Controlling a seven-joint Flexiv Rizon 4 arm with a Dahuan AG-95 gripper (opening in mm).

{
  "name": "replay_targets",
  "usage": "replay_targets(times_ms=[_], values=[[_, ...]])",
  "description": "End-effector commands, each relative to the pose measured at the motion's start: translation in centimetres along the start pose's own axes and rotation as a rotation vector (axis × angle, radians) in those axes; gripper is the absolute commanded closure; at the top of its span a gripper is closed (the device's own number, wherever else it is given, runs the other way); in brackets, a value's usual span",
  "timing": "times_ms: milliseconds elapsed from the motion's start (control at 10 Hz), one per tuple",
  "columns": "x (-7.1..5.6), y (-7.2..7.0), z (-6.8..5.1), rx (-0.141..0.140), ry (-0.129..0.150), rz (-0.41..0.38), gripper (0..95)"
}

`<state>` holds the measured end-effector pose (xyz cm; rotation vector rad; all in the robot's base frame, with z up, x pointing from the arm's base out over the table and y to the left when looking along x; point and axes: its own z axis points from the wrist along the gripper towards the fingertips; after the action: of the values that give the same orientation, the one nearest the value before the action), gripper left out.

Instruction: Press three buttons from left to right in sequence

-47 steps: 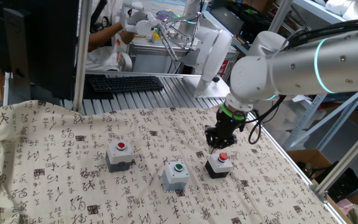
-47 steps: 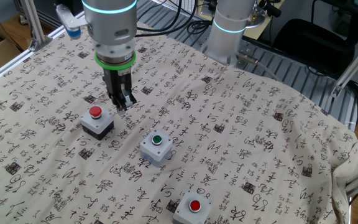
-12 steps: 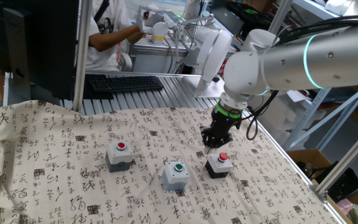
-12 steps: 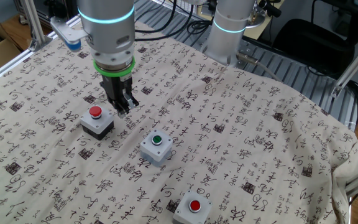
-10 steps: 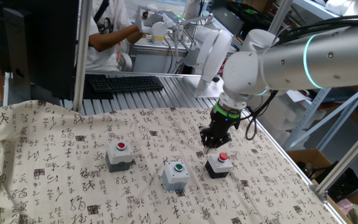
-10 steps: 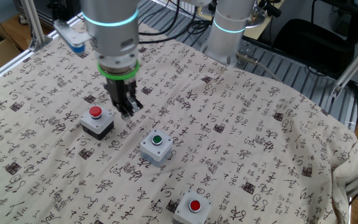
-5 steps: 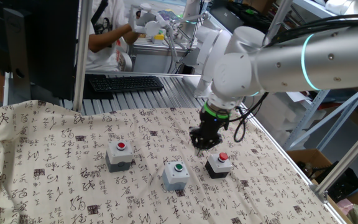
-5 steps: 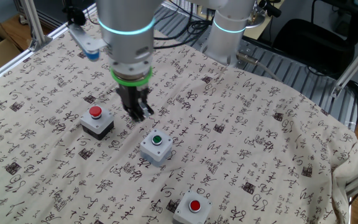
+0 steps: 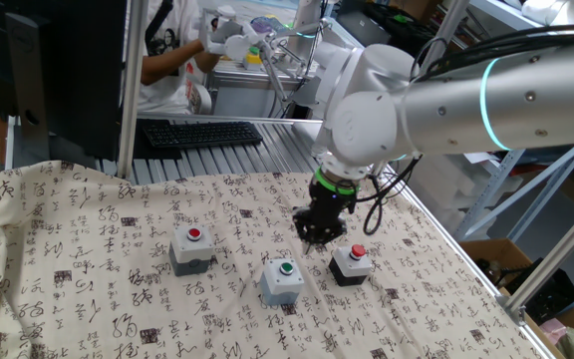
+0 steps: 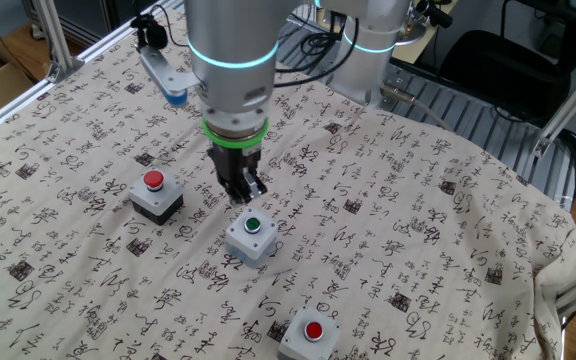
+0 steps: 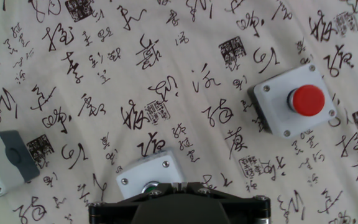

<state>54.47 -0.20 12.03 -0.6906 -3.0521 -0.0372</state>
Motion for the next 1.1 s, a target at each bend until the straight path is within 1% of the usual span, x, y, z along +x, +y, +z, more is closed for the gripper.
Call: replay_targets(times_ms=[100, 500, 700, 1100], values=[[0.4, 0.4, 0.3, -0.001, -0.003, 0.013, 95.0], [1.1, 1.3, 0.9, -0.028, 0.003, 0.042, 95.0], [1.2, 1.5, 1.4, -0.045, 0.003, 0.052, 95.0], [1.2, 1.9, 2.1, -0.042, -0.007, 0.066, 95.0]])
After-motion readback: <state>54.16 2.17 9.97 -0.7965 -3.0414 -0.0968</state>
